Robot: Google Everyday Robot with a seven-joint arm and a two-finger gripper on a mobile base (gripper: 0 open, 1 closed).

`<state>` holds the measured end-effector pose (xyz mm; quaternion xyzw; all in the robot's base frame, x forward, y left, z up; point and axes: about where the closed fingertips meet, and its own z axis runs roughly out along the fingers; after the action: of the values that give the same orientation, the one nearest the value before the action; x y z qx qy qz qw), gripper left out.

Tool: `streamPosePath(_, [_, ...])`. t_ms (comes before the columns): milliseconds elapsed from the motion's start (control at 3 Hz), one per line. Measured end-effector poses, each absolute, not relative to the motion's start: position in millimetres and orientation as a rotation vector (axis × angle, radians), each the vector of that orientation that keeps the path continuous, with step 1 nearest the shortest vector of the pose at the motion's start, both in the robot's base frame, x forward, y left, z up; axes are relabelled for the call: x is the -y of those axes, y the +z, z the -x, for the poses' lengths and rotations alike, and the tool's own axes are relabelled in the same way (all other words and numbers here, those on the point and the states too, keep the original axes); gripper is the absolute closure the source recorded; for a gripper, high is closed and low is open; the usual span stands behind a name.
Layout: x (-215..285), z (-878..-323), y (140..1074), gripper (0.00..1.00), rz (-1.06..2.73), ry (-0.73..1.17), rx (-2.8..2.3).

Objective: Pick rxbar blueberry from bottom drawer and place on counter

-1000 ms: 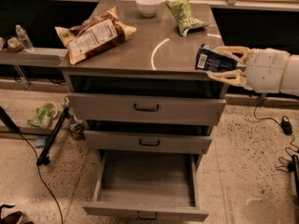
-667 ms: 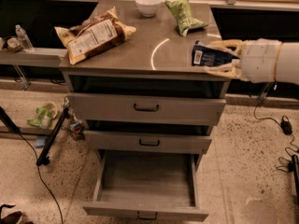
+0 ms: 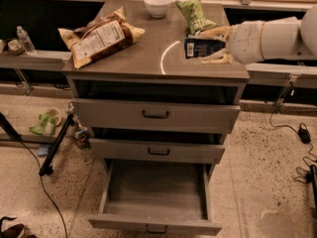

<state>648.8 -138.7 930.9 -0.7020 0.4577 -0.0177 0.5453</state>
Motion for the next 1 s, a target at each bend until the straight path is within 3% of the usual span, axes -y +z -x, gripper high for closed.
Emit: streamPosePath(1000, [83.0,-738.1,918.5,0.33,1.778,-0.171,-1.110])
